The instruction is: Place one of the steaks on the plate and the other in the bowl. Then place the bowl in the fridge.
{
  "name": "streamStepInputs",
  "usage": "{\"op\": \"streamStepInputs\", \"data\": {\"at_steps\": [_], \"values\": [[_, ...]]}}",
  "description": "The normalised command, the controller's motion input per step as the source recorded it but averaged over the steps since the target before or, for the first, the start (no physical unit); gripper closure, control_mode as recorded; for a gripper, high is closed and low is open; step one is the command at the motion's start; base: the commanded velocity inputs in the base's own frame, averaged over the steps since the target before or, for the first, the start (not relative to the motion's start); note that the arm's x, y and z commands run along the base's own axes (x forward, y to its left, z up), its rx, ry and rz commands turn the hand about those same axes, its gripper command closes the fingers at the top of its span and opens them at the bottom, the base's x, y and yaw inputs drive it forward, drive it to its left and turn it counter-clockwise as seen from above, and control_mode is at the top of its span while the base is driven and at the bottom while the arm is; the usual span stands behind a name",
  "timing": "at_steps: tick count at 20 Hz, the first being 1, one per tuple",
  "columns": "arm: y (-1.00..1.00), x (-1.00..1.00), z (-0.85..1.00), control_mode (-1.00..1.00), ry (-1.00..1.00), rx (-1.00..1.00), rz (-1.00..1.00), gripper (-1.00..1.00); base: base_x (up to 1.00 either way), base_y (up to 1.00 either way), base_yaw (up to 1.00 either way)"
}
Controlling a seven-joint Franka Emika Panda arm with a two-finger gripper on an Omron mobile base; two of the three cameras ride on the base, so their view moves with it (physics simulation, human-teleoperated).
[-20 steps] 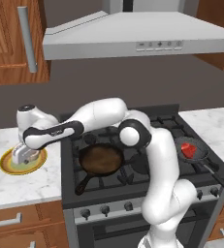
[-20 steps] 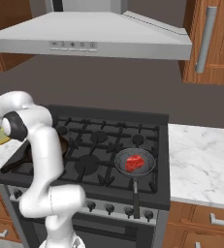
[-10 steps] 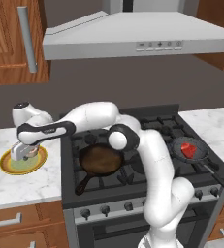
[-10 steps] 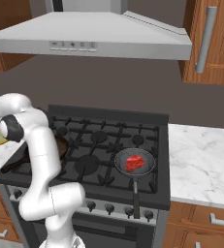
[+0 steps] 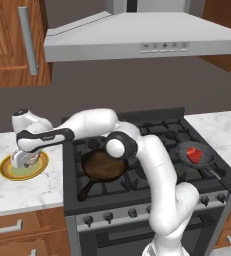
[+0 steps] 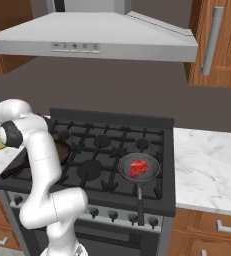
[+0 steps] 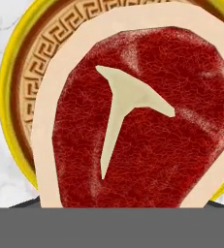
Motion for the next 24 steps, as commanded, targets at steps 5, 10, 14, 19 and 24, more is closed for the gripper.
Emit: {"op": "streamStepInputs", "data": {"at_steps": [5, 10, 14, 19, 24], "values": [[0.01, 0.28, -0.15, -1.00, 0.00, 0.00, 0.00, 1.00, 0.00, 0.00, 0.00], [0.13, 0.21, -0.29, -1.00, 0.01, 0.00, 0.00, 1.00, 0.00, 0.00, 0.00], [0.33, 0.24, -0.24, -1.00, 0.01, 0.00, 0.00, 1.00, 0.00, 0.00, 0.00], [0.41, 0.28, -0.16, -1.00, 0.06, 0.00, 0.00, -1.00, 0.00, 0.00, 0.00], [0.03, 0.18, -0.02, -1.00, 0.06, 0.00, 0.00, -1.00, 0.00, 0.00, 0.00]]}}
